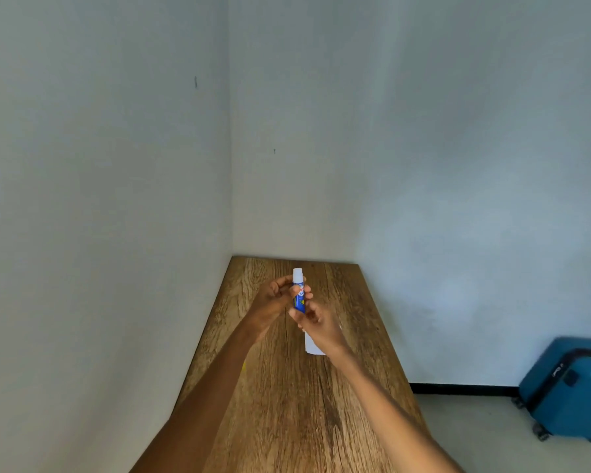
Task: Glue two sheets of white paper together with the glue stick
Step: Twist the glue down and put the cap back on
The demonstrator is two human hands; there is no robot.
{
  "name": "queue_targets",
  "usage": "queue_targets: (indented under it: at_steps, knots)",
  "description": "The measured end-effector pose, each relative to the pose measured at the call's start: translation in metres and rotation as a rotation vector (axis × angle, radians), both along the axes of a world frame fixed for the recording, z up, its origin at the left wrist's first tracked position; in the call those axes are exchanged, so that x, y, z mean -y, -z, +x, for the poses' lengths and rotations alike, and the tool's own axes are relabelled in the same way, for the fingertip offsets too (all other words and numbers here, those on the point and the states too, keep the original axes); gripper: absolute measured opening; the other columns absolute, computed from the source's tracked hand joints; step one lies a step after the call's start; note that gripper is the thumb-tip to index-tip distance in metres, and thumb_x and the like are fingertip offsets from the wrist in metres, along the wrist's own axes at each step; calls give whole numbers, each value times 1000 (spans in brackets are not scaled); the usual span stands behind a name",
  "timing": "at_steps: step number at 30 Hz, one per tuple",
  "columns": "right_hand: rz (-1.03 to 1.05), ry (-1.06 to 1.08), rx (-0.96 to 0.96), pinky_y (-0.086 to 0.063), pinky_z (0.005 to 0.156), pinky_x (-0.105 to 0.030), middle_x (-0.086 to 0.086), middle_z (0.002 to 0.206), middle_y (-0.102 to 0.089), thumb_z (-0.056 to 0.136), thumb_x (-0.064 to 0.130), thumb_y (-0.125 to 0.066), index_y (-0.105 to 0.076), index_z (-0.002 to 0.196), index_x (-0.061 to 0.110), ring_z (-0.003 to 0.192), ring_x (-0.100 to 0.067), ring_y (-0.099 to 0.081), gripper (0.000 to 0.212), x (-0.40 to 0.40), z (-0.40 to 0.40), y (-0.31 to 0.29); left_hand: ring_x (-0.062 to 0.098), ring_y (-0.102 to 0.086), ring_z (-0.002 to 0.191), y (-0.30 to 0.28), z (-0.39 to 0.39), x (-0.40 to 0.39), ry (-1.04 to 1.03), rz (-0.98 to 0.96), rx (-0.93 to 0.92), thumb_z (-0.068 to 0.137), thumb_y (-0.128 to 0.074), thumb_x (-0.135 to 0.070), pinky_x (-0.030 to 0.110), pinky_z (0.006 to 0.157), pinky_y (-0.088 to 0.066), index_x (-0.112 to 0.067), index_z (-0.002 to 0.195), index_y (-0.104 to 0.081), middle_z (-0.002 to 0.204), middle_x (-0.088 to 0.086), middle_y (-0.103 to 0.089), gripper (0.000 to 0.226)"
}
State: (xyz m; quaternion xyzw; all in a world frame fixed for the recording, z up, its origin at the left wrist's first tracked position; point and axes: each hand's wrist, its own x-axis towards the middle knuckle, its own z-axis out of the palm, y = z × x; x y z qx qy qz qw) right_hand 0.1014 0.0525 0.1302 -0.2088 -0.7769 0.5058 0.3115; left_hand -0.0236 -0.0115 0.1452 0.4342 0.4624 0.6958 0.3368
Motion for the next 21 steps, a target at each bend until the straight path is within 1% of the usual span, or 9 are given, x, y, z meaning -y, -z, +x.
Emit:
queue_targets:
  at_steps: [4,7,9,11,14,16,18,19,21]
  knots:
    - [-64,-192,149,-47,71,-18,1,97,-66,92,26,-54,-63,109,17,81,-6,-59,21,-5,5,-7,13,-70,88,1,-5,5,3,-20,-23,83,-61,-22,19,68,-55,-20,103,-66,92,-3,-75,21]
    - [178,193,136,-42,63,-27,2,83,-65,84,33,-64,-66,89,19,72,-11,-57,16,2,-5,0,13,-71,85,-2,-2,1,-41,8,10,85,-61,-7,20,70,-56,-10,103,-67,89,-2,-76,19]
    - [184,460,87,-35,53,-25,2,74,-58,76,35,-71,-58,73,24,63,-8,-50,17,12,-14,5,14,-71,84,-4,3,-3,-70,10,11,86,-60,-3,22,70,-57,-2,105,-65,87,-2,-76,20]
    - [109,514,-22,-30,51,-22,-2,72,-52,76,25,-72,-44,63,30,58,-6,-43,31,18,-19,11,15,-71,84,-5,6,-6,-69,7,0,86,-60,-4,23,70,-57,-1,106,-64,86,-1,-75,21]
    - [92,350,-92,-34,55,-18,0,72,-46,78,21,-72,-43,61,30,62,-8,-42,35,10,-13,6,14,-71,85,-7,3,-6,-68,-2,5,85,-62,-8,20,70,-55,-7,104,-67,88,-1,-76,20]
    - [168,143,-23,-40,65,-13,3,85,-51,86,25,-63,-59,80,31,76,-9,-51,10,4,-5,-3,14,-71,86,-10,-3,-5,-59,-8,10,85,-62,-12,21,70,-55,-11,102,-69,89,-1,-76,18]
    - [176,-33,21,-45,81,-14,2,105,-56,93,23,-52,-64,104,21,98,-10,-56,17,-3,1,-9,14,-71,85,-16,-6,-8,-42,-21,-11,87,-59,-12,24,70,-56,-9,104,-67,88,-2,-76,19]
    - [155,-62,34,-46,86,-19,1,111,-57,94,23,-50,-63,110,17,103,-11,-56,21,-5,1,-13,13,-71,84,-20,-7,-10,-41,-26,-27,88,-57,-12,25,71,-56,-9,105,-66,88,-3,-76,19]
    - [163,26,9,-45,79,-24,-1,101,-61,92,24,-54,-66,100,16,92,-10,-57,16,-6,0,-22,15,-71,85,-30,-5,-14,-41,-13,-20,89,-57,-12,26,73,-56,-8,105,-66,89,-2,-75,19]
